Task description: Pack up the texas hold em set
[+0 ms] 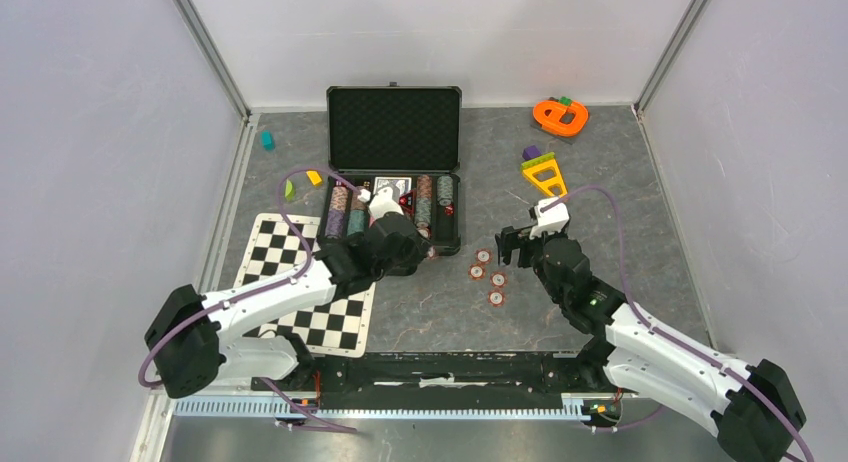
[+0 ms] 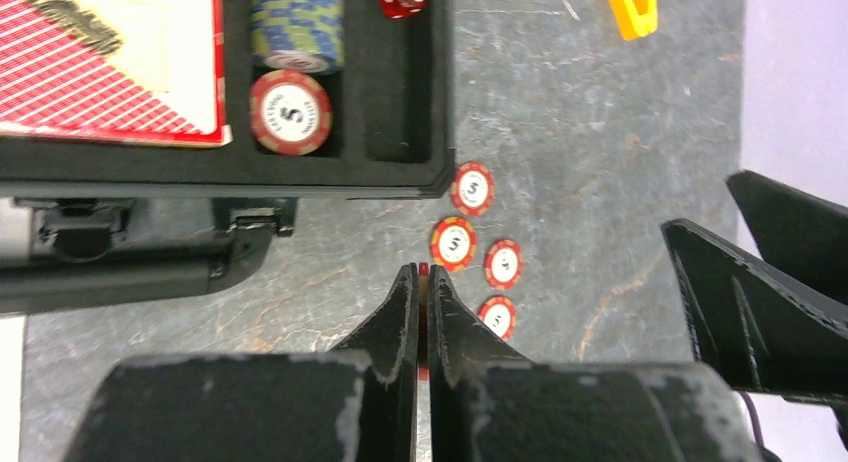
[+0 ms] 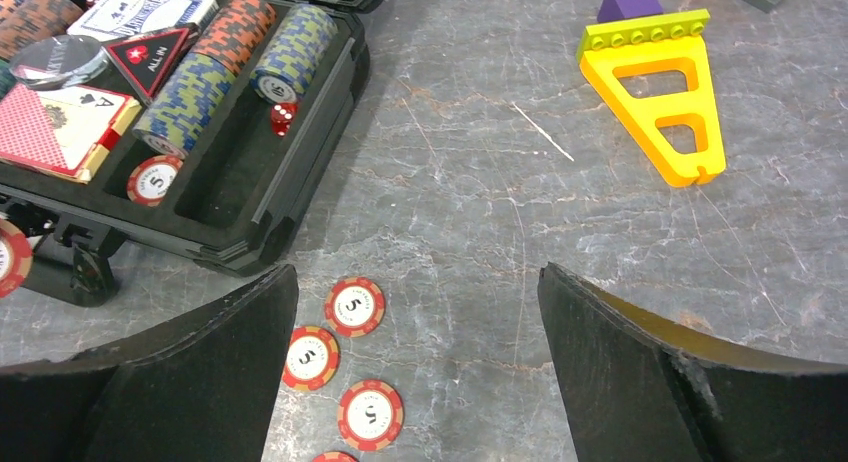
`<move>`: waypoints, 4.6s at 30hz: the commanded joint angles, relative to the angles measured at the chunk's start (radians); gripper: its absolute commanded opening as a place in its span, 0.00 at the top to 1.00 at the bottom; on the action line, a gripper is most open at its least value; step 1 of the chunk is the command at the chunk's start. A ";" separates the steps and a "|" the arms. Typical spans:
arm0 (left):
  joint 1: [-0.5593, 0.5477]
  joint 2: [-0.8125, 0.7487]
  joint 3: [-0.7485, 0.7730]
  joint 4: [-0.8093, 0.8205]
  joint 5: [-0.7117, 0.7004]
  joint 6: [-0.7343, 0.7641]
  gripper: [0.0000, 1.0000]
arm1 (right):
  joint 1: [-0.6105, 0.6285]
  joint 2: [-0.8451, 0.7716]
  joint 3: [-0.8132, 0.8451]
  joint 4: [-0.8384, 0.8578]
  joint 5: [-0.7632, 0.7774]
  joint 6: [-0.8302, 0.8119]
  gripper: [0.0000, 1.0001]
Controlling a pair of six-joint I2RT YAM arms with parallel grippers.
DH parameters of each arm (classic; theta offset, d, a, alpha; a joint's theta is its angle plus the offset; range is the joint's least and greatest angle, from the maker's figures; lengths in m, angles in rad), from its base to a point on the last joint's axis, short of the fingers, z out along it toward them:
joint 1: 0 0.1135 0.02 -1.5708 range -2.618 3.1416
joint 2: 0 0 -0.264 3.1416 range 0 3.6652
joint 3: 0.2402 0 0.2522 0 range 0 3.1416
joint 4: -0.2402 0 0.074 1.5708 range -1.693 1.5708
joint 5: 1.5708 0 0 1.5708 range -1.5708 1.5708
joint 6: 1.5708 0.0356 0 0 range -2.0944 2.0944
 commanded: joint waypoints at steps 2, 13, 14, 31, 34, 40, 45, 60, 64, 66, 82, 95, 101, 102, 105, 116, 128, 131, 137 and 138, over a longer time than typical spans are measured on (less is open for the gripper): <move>-0.049 0.025 0.086 -0.203 -0.263 -0.210 0.98 | 0.003 -0.053 -0.014 -0.012 0.060 0.025 0.05; -0.084 0.123 0.199 -0.475 -0.480 -0.514 0.98 | 0.003 -0.161 -0.153 0.086 0.105 0.021 0.05; -0.085 0.129 0.198 -0.476 -0.488 -0.527 0.98 | 0.002 -0.149 -0.153 0.089 0.103 0.021 0.05; -0.060 0.318 0.235 -0.229 -0.523 -0.490 0.98 | 0.003 -0.168 -0.191 0.119 0.065 0.022 0.05; -0.043 0.371 0.270 -0.226 -0.526 -0.478 0.98 | 0.003 -0.177 -0.195 0.120 0.061 0.023 0.05; 0.000 0.453 0.294 -0.175 -0.523 -0.442 0.98 | 0.003 -0.189 -0.203 0.121 0.054 0.023 0.05; 0.010 0.458 0.300 -0.257 -0.540 -0.492 0.85 | 0.003 -0.171 -0.204 0.129 0.039 0.024 0.04; 0.011 0.274 0.250 -0.310 -0.414 -0.304 0.45 | 0.003 0.117 0.063 -0.184 -0.156 0.056 0.10; 0.013 0.232 0.213 -0.263 -0.349 -0.221 0.51 | 0.003 0.145 0.073 -0.199 -0.167 0.064 0.14; 0.014 0.220 0.202 -0.246 -0.328 -0.189 0.63 | 0.001 0.168 0.090 -0.215 -0.159 0.076 0.14; 0.011 0.030 -0.041 0.076 0.052 0.366 0.39 | 0.001 0.655 0.457 -0.489 -0.215 0.097 0.21; 0.008 -0.023 -0.110 0.133 0.131 0.436 0.33 | -0.072 0.839 0.562 -0.517 -0.241 0.219 0.29; 0.008 -0.012 -0.117 0.135 0.165 0.443 0.32 | -0.075 0.890 0.594 -0.508 -0.260 0.227 0.30; 0.008 -0.013 -0.118 0.135 0.167 0.445 0.32 | -0.075 0.900 0.598 -0.512 -0.257 0.227 0.31; 0.008 -0.011 -0.112 0.161 0.173 0.449 0.32 | -0.075 0.923 0.599 -0.518 -0.249 0.228 0.31; 0.008 0.007 -0.089 0.170 0.208 0.456 0.31 | -0.085 0.930 0.584 -0.530 -0.235 0.243 0.43; 0.008 0.043 -0.052 0.157 0.226 0.458 0.30 | -0.112 0.859 0.562 -0.527 -0.298 0.245 0.52; 0.008 0.043 -0.049 0.157 0.225 0.456 0.30 | -0.113 0.824 0.575 -0.548 -0.293 0.236 0.51; 0.008 0.052 -0.038 0.157 0.223 0.454 0.30 | -0.113 0.799 0.580 -0.571 -0.291 0.221 0.38; 0.008 0.055 -0.037 0.157 0.224 0.454 0.29 | -0.112 0.802 0.577 -0.572 -0.289 0.221 0.35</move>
